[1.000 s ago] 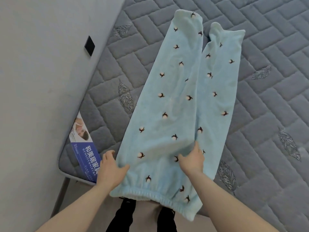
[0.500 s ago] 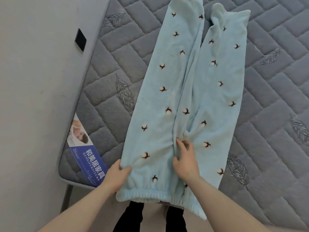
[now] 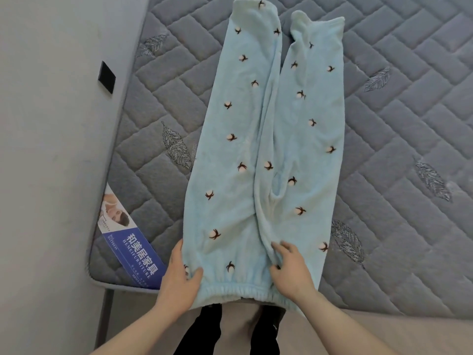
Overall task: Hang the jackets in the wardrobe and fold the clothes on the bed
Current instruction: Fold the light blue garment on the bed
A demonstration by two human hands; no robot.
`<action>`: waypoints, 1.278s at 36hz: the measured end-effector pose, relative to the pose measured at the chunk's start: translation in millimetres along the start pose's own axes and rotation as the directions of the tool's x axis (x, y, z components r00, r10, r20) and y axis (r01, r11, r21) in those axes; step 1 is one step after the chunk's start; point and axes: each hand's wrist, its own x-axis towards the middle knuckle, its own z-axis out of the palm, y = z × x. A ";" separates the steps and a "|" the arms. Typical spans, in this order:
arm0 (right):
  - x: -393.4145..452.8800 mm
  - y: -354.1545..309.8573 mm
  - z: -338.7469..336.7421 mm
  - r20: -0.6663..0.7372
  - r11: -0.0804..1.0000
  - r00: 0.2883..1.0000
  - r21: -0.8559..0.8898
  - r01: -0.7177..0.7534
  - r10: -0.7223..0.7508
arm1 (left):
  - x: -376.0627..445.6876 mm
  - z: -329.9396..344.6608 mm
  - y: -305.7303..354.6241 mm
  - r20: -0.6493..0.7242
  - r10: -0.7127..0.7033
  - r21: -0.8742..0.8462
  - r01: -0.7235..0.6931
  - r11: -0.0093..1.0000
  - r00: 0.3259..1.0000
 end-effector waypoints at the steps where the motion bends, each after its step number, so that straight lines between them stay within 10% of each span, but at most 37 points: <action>1: -3.8 3.3 -2.9 -0.006 0.999 1.000 0.032 0.007 -0.007 | -3.6 0.8 6.2 0.007 0.036 -0.005 -0.036 0.999 0.999; 17: -36.0 72.1 -79.6 -0.219 0.919 0.955 0.379 -0.103 0.198 | -56.9 87.4 153.0 0.211 0.413 -0.109 -0.399 0.911 0.886; 33: -29.1 112.9 -93.2 -0.138 0.902 0.954 0.385 -0.195 0.266 | -37.2 191.7 128.6 0.722 0.130 0.340 -0.512 0.789 0.680; 46: 27.4 29.1 -133.8 -0.146 0.916 0.984 0.400 -0.039 0.106 | 42.5 60.2 170.9 0.073 0.320 0.223 -0.328 0.918 0.945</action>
